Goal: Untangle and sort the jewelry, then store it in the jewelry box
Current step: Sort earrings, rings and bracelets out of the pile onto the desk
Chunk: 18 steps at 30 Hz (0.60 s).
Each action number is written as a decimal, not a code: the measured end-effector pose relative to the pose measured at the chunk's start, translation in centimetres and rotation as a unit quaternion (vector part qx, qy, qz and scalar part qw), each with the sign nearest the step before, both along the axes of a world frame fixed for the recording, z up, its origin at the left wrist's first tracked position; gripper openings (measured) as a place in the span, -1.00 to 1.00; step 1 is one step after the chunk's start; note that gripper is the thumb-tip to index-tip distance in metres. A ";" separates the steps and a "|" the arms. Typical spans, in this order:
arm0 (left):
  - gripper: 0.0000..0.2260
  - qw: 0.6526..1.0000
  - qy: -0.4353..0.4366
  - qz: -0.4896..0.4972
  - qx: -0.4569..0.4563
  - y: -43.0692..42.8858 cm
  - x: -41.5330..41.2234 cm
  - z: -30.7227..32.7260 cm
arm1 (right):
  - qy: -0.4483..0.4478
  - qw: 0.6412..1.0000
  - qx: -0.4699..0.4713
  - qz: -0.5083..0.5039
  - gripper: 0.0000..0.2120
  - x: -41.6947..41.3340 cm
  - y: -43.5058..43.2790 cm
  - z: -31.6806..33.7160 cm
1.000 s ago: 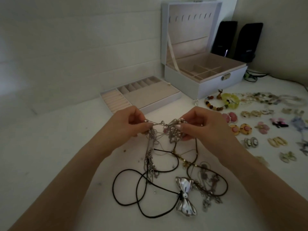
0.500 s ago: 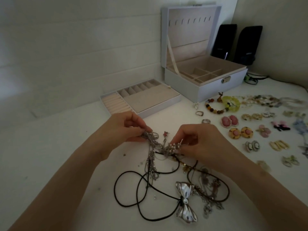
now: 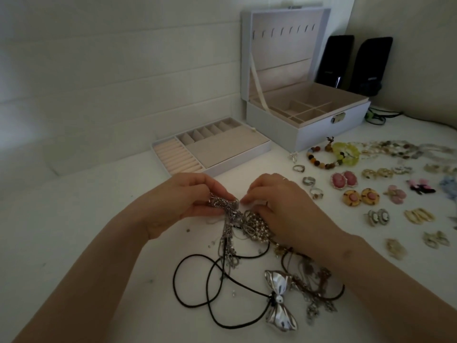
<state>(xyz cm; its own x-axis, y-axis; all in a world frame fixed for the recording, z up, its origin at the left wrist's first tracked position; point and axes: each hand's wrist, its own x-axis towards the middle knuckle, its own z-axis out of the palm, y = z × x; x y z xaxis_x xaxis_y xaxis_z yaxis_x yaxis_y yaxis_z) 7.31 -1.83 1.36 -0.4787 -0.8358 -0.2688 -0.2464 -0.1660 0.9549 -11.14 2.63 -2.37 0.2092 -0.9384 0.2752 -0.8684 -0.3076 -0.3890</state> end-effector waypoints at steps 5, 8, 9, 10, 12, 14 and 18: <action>-0.73 1.000 0.001 0.003 0.000 0.0 0.2 0.0 | 0.050 0.998 0.024 -0.030 -0.80 0.6 -1.3 1.2; -0.77 1.000 0.002 -0.007 -0.016 -0.1 0.4 0.0 | 0.010 0.998 0.040 -0.051 -0.84 0.5 -1.3 1.7; -0.80 1.000 0.000 -0.007 -0.026 -0.2 0.5 -0.1 | -0.017 0.997 0.047 -0.055 -0.84 0.3 -1.2 1.8; -0.82 0.999 -0.005 -0.003 -0.038 -0.2 0.5 -0.1 | -0.040 0.996 0.053 -0.057 -0.82 0.1 -1.2 1.9; -0.87 0.997 -0.028 0.019 -0.076 -0.2 0.4 -0.3 | -0.059 0.995 0.052 -0.061 -0.78 -0.4 -1.3 1.9; -0.90 0.988 -0.060 0.057 -0.128 -0.4 0.2 -0.5 | -0.074 0.995 0.039 -0.061 -0.73 -0.8 -1.3 1.8; -0.95 0.968 -0.111 0.108 -0.195 -0.6 0.0 -0.9 | -0.101 0.991 0.080 -0.018 -0.75 -1.2 -1.2 1.6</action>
